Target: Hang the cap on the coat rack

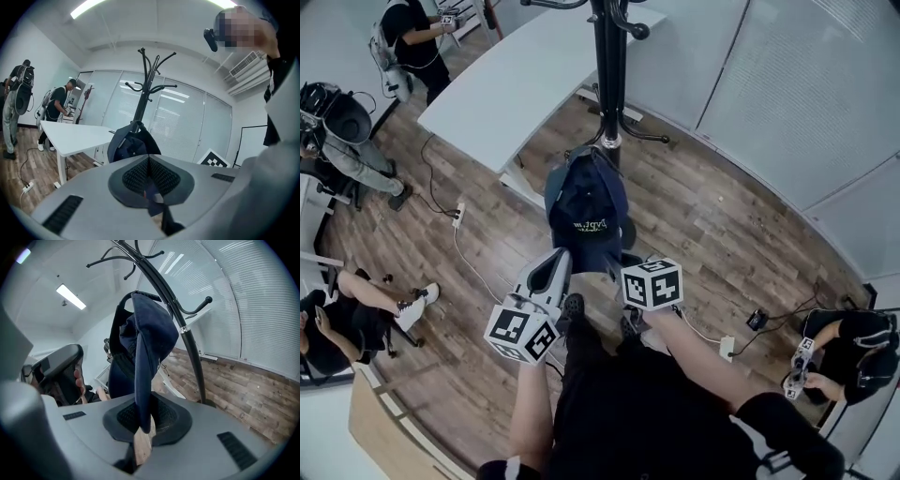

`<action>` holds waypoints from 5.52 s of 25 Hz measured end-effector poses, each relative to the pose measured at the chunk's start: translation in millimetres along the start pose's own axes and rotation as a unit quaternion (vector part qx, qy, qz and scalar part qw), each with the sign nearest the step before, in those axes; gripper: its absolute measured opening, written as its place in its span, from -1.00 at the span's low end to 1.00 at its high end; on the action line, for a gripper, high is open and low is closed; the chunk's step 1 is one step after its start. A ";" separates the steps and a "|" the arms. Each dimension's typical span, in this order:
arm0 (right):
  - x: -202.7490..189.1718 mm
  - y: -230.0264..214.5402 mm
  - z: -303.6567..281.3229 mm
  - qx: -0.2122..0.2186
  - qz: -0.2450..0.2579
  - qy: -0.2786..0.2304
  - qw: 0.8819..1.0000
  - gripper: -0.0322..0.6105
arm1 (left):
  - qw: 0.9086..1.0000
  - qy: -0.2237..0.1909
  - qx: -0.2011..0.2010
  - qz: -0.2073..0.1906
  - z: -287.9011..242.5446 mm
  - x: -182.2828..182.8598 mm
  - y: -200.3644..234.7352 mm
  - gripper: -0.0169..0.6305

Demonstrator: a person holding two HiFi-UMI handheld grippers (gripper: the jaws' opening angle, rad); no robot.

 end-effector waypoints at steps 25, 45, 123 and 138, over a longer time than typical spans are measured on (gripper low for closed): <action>-10.0 25.8 -64.8 -0.130 -0.105 0.035 0.985 -0.77 | 0.989 0.028 -0.141 0.031 -39.6 38.3 131.4 -0.90; -12.8 29.5 -89.8 -0.193 -0.181 -0.015 0.964 -0.77 | 0.969 0.058 -0.237 0.027 -35.9 32.8 151.4 -0.90; 39.7 10.6 -104.4 -0.192 -0.053 -0.115 0.973 -0.60 | 0.970 0.059 -0.237 0.011 -38.3 38.3 143.6 -0.90; 77.7 56.1 -19.2 -0.234 0.056 -0.235 0.942 -0.70 | 0.968 0.037 -0.247 -0.003 -41.8 51.8 135.3 -0.90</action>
Point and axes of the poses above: the fingertips, and each gripper's own axes: z backward along the fingers, y to its left, x out of its top, the point moved 9 cm from there along z, backward along the fingers, and after that the axes turned 10 degrees about -x, right-handed, at the moved point
